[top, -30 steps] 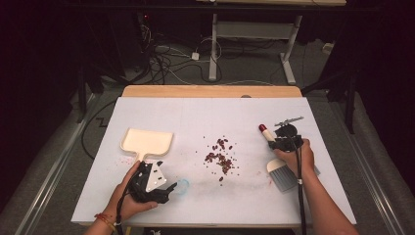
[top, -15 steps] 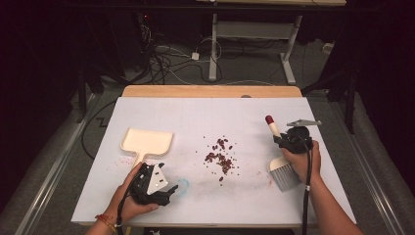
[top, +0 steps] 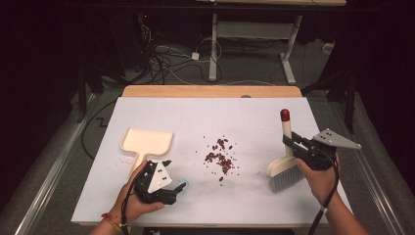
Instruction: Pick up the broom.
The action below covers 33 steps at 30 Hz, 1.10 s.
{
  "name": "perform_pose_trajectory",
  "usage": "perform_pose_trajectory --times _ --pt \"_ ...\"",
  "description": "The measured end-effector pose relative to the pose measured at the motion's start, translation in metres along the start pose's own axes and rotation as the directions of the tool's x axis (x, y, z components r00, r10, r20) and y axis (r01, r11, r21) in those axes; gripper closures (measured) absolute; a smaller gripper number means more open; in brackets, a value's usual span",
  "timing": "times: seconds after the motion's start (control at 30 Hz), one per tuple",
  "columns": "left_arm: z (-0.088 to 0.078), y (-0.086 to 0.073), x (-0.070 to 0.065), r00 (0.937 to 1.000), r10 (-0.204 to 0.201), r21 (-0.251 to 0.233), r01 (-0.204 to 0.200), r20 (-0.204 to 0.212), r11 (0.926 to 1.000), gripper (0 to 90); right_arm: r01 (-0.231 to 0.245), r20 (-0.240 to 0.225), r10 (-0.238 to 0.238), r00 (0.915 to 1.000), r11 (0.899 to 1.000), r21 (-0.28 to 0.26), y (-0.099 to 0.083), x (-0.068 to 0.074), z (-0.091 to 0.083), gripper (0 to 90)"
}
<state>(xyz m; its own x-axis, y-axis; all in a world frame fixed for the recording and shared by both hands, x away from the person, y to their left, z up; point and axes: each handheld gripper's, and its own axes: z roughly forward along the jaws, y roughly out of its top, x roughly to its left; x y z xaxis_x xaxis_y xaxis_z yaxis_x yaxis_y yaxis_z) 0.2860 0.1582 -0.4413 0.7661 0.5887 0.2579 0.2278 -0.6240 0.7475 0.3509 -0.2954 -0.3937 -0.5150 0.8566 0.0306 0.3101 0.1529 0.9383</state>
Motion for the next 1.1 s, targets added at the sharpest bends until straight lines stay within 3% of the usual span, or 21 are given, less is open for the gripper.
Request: perform_pose_trajectory --times 0.1,0.13,0.2,0.23,0.33,0.43,0.5,0.53,0.63,0.7,0.73,0.8,0.87,0.93,1.0,1.07,1.1 --pt "0.003 0.015 -0.013 0.9984 0.031 -0.023 -0.03 0.047 0.9993 17.8 -0.007 -0.035 0.006 0.9994 1.0 -0.029 0.0 0.008 -0.009 70.3" --pt "0.004 0.021 -0.017 0.9965 0.04 -0.04 -0.037 0.073 0.9985 17.8 0.006 -0.066 -0.01 0.9977 0.998 -0.056 0.001 0.016 -0.016 70.3" --pt "0.006 0.034 -0.025 0.9919 0.056 -0.065 -0.048 0.114 0.9967 17.8 0.014 -0.076 -0.019 0.9969 0.997 -0.076 0.001 0.02 -0.019 70.3" --pt "0.008 0.041 -0.03 0.9882 0.063 -0.077 -0.053 0.139 0.9956 18.2 0.02 -0.098 -0.031 0.9947 0.994 -0.112 0.003 0.027 -0.026 70.3" --pt "0.017 0.065 -0.044 0.972 0.077 -0.127 -0.05 0.222 0.9907 18.2 0.027 -0.102 -0.043 0.9939 0.988 -0.149 0.006 0.035 -0.031 70.3" --pt "0.025 0.092 -0.061 0.9511 0.11 -0.18 -0.058 0.289 0.982 18.5 0.035 -0.115 -0.056 0.9917 0.984 -0.174 0.016 0.049 -0.035 70.2" --pt "0.031 0.11 -0.072 0.9374 0.112 -0.214 -0.041 0.33 0.9759 18.5 0.051 -0.107 -0.072 0.9917 0.981 -0.186 0.019 0.058 -0.035 70.2" --pt "0.034 0.118 -0.076 0.9337 0.11 -0.228 -0.032 0.341 0.9731 18.5 0.051 -0.107 -0.072 0.9917 0.981 -0.186 0.019 0.058 -0.035 70.2" --pt "0.046 0.135 -0.086 0.9216 0.08 -0.251 0.019 0.38 0.9677 19.7 0.06 -0.11 -0.084 0.9903 0.976 -0.209 0.024 0.076 -0.032 70.2" --pt "0.054 0.141 -0.088 0.9232 0.043 -0.249 0.058 0.382 0.9667 20.1 0.077 -0.108 -0.102 0.9889 0.975 -0.211 0.024 0.08 -0.032 70.2" --pt "0.058 0.142 -0.088 0.9248 0.022 -0.244 0.078 0.38 0.9668 21.9 0.093 -0.102 -0.117 0.988 0.972 -0.214 0.025 0.089 -0.031 70.2" --pt "0.066 0.143 -0.086 0.9295 -0.021 -0.23 0.112 0.368 0.9667 23.4 0.098 -0.101 -0.123 0.9872 0.971 -0.218 0.025 0.095 -0.03 70.1" --pt "0.073 0.142 -0.083 0.9294 -0.054 -0.216 0.141 0.365 0.9662 26.1 0.089 -0.108 -0.115 0.9875 0.972 -0.216 0.025 0.097 -0.029 70.2" --pt "0.075 0.138 -0.082 0.9299 -0.048 -0.236 0.142 0.365 0.9613 32.4 0.092 -0.11 -0.119 0.9868 0.971 -0.221 0.025 0.1 -0.029 70.1" --pt "0.076 0.135 -0.08 0.9294 -0.037 -0.253 0.138 0.367 0.9574 44.2 0.121 -0.113 -0.15 0.9821 0.965 -0.232 0.025 0.104 -0.03 70.1" --pt "0.076 0.132 -0.078 0.934 -0.03 -0.258 0.129 0.356 0.9575 48.8 0.122 -0.115 -0.153 0.9815 0.963 -0.242 0.025 0.105 -0.031 70.1" --pt "0.076 0.131 -0.076 0.9341 -0.027 -0.256 0.126 0.356 0.9585 55.9 0.121 -0.12 -0.152 0.9812 0.965 -0.233 0.025 0.105 -0.031 70.1"
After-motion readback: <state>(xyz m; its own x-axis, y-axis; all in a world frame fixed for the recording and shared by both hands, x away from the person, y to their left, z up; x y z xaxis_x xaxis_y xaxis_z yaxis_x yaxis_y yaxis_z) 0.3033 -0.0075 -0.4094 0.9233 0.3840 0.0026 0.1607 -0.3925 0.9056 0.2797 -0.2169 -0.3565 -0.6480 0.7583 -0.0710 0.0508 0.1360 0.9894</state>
